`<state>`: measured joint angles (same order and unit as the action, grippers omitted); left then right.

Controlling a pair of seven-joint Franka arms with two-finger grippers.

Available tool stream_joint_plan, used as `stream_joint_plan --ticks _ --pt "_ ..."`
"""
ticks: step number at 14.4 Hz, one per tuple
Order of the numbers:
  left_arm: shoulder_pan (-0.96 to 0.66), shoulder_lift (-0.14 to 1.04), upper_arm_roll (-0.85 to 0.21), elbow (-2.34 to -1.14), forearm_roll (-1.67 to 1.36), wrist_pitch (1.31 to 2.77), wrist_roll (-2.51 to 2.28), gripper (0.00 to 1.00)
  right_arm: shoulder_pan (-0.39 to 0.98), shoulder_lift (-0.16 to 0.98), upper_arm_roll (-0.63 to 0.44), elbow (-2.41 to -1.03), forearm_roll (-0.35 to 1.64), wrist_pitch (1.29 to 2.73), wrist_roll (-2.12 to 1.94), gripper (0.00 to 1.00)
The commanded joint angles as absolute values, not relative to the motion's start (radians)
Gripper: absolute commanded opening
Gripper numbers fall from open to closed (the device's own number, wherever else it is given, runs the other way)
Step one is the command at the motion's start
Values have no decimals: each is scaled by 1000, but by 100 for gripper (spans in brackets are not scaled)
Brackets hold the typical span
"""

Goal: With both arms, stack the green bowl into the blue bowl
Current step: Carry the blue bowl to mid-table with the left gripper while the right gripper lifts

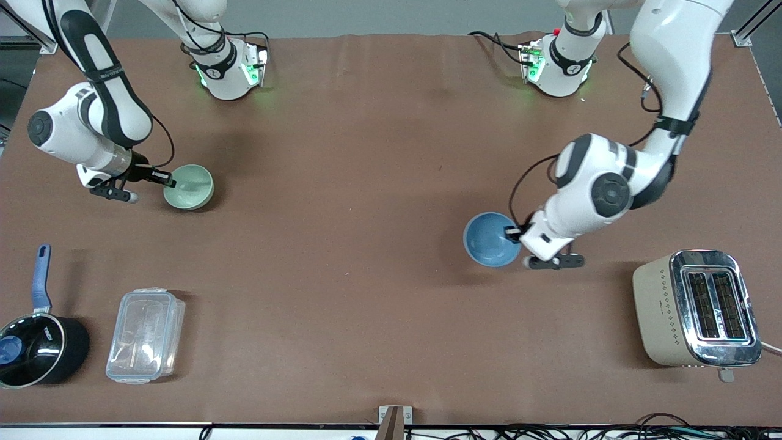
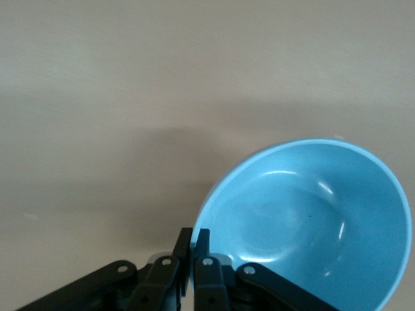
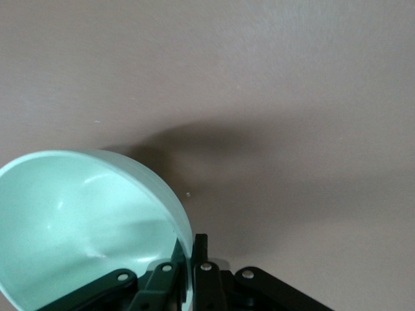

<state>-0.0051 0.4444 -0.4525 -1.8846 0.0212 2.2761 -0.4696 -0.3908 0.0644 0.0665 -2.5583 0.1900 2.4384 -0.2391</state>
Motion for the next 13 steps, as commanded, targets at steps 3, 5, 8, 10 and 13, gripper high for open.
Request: stream_joint_plan --ticks 3,5,8,10,13 --pt "-219 557 -445 -1752 46 2306 -722 0 -390 -60 66 -2427 210 2211 -247 1" --pt "-287 616 -439 -1682 46 2318 -797 0 -390 -83 66 -2346 203 2111 -247 1" --pt "-417 705 -370 -1564 69 2336 -838 0 -387 -80 67 -2154 196 1909 -242 1" --pt "-507 756 -307 -1494 86 2336 -888 0 -373 -78 71 -2047 172 1820 -233 1" --pt "-586 814 -258 -1448 87 2376 -905 0 -333 -75 71 -1944 150 1744 -227 1"
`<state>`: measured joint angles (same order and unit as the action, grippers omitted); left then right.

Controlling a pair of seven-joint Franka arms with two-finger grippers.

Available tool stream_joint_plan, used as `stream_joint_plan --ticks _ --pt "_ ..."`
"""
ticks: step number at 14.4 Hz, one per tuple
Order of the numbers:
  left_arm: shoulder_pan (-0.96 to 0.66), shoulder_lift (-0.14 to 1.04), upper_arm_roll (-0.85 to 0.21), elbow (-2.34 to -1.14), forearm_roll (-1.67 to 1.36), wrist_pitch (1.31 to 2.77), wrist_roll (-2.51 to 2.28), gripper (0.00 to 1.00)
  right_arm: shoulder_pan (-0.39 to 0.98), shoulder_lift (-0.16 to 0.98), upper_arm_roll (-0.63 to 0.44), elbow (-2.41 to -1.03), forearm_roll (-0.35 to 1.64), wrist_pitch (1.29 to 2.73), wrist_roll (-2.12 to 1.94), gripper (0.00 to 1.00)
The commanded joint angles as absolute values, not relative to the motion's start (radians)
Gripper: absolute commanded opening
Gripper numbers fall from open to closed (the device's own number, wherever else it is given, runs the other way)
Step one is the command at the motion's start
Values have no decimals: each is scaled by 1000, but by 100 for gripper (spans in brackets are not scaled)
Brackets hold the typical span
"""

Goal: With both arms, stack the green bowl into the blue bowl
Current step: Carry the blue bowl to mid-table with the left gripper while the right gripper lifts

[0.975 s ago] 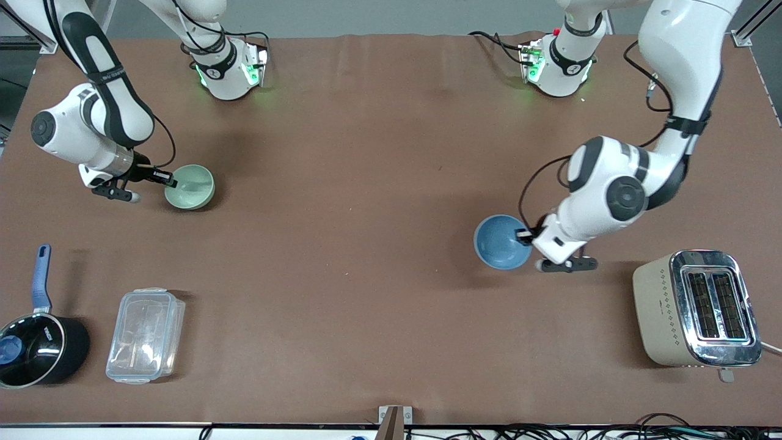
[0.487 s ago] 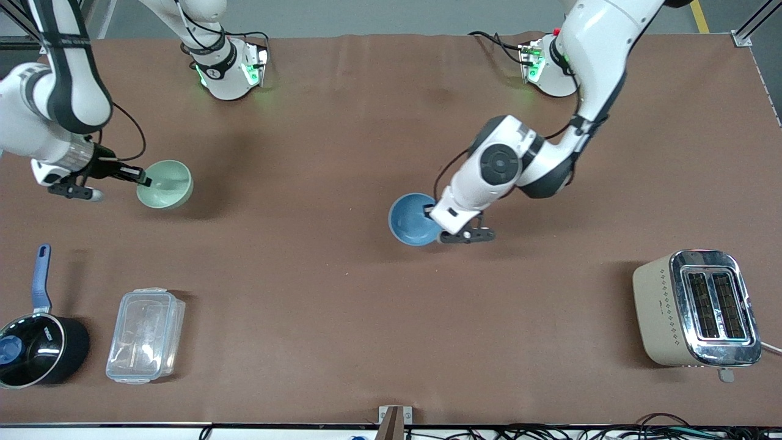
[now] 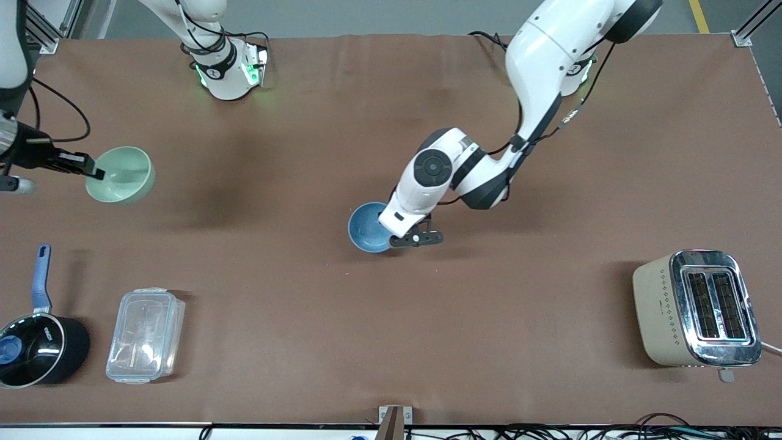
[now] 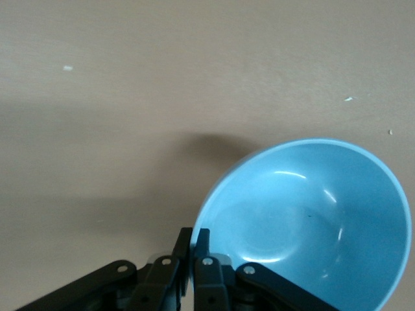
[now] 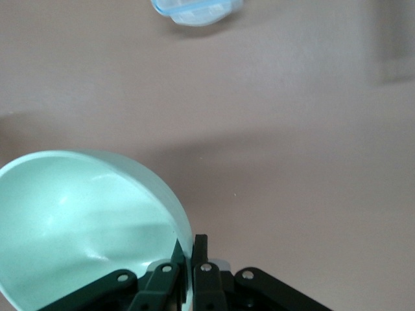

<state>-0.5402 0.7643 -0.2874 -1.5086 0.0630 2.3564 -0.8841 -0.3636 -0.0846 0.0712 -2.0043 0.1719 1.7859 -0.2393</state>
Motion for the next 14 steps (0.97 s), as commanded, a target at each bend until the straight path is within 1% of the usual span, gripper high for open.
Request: stream_joint_plan --ticks 1,5,6,7,8,9,10,12,14 --pt "-597 824 -246 -1450 87 2400 -904 0 -310 -75 71 -1924 149 1740 -213 1" --pt "-600 841 -242 -1450 138 2405 -896 3 -189 -75 71 -1911 147 1750 -97 1" --pt "-598 841 -244 -1450 170 2405 -896 6 -142 -74 71 -1899 147 1749 -36 1" --pt "-595 842 -244 -1450 173 2405 -896 13 -103 -74 71 -1887 147 1749 18 1" --pt "-595 842 -244 -1450 173 2404 -897 26 -60 -71 71 -1870 147 1750 70 1" --pt "-597 841 -244 -1451 173 2404 -906 64 -20 -61 71 -1855 149 1752 121 1" --pt "-594 836 -239 -1454 179 2401 -905 99 20 -45 71 -1839 149 1753 176 1" --pt "-583 799 -224 -1453 207 2378 -902 100 89 18 71 -1789 153 1758 288 1" --pt "-539 726 -222 -1448 212 2278 -897 100 152 84 71 -1743 160 1790 385 1"
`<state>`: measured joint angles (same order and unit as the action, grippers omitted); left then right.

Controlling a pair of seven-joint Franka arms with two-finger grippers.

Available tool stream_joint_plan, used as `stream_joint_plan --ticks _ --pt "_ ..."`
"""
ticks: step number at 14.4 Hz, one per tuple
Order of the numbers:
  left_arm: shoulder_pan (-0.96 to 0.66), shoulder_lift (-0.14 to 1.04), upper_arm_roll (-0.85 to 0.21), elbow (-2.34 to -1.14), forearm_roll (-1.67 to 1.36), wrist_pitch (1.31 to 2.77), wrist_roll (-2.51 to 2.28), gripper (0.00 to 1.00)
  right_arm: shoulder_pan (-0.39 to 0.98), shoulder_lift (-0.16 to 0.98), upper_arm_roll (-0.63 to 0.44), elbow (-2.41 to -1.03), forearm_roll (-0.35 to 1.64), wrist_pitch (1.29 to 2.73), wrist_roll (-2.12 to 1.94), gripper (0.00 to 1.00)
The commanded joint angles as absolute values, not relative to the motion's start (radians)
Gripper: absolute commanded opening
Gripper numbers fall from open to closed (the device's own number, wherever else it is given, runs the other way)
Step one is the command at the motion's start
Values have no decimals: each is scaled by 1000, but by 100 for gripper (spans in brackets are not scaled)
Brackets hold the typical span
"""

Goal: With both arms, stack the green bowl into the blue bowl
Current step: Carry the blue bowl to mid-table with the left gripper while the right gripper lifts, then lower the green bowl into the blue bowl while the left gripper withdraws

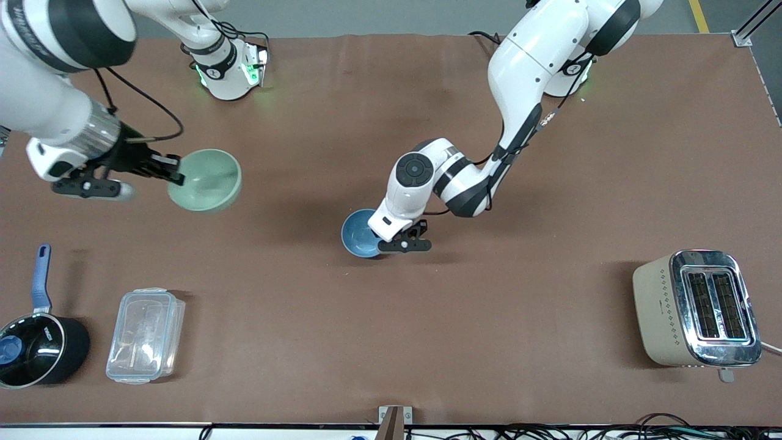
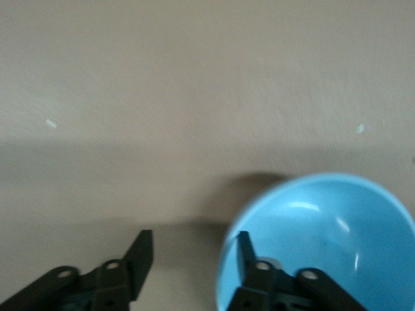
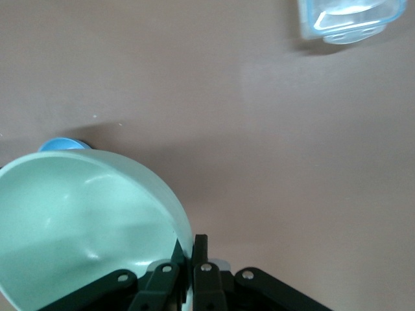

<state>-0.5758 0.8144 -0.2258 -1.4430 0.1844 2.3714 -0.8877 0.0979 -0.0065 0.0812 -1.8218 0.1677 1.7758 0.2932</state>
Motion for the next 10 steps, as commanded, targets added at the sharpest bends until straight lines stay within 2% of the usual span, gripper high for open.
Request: stream_joint_plan --ticks 1,6,10 --pt "-505 677 -222 -1448 212 2248 -891 100 178 109 71 -1740 160 1825 440 0" --pt "-310 450 -225 -1448 212 2028 -686 100 323 257 71 -1736 207 2021 630 0" --pt "-187 322 -239 -1447 193 1867 -554 100 417 383 71 -1733 251 2184 719 0"
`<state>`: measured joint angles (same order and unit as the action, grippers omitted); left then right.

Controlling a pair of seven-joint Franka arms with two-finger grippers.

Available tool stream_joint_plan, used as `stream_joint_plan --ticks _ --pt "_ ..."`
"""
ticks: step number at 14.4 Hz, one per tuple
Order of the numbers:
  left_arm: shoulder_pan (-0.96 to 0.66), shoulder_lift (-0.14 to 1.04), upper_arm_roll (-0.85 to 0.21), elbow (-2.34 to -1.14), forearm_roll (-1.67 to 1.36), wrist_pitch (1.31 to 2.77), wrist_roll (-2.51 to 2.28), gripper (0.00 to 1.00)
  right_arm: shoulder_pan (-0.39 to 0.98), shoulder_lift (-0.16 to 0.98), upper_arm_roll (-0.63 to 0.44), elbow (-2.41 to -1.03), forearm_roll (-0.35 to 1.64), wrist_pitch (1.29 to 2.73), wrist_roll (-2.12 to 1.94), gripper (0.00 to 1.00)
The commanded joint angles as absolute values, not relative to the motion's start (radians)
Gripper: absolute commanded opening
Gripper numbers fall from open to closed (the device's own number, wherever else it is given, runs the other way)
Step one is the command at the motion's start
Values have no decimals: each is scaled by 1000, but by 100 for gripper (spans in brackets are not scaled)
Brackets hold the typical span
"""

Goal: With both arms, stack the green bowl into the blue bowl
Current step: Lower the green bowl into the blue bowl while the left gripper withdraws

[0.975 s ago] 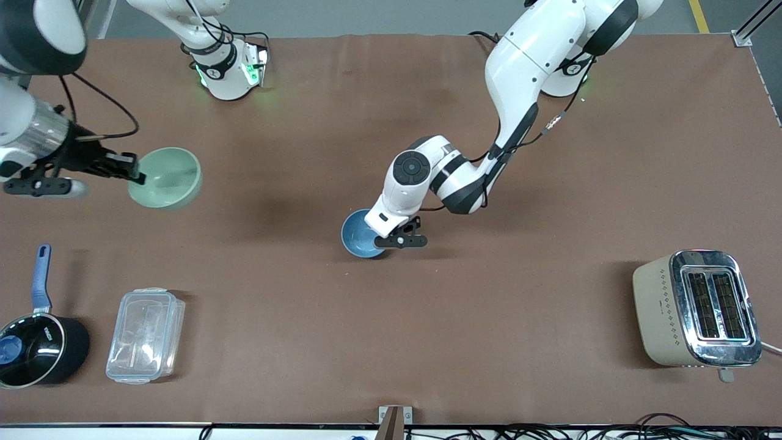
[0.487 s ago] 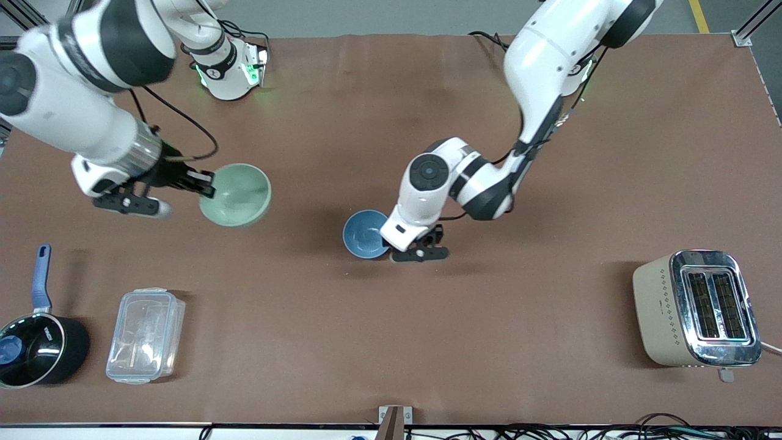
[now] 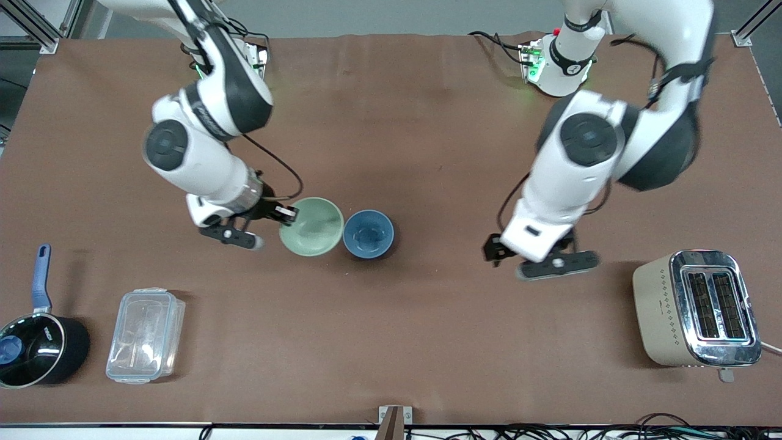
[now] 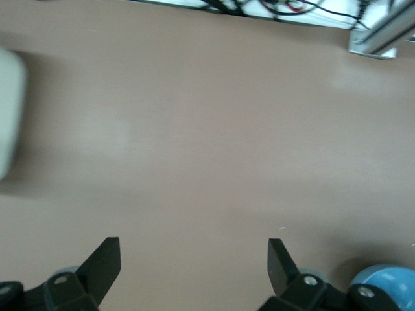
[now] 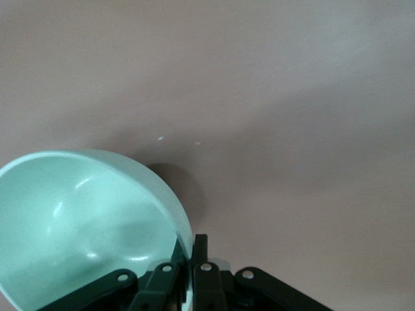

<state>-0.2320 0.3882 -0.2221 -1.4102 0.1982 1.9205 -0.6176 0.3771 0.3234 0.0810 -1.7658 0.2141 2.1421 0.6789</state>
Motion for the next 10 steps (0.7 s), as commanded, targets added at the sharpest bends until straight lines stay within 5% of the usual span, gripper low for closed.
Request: stream_joint_plan --ticks 1,10 --pt "-169 292 -239 -1447 184 1835 -531 100 437 403 71 -1733 261 2210 733 0" --pt "12 130 -227 -1447 3 1580 -336 100 502 529 71 -1746 350 2281 736 0"
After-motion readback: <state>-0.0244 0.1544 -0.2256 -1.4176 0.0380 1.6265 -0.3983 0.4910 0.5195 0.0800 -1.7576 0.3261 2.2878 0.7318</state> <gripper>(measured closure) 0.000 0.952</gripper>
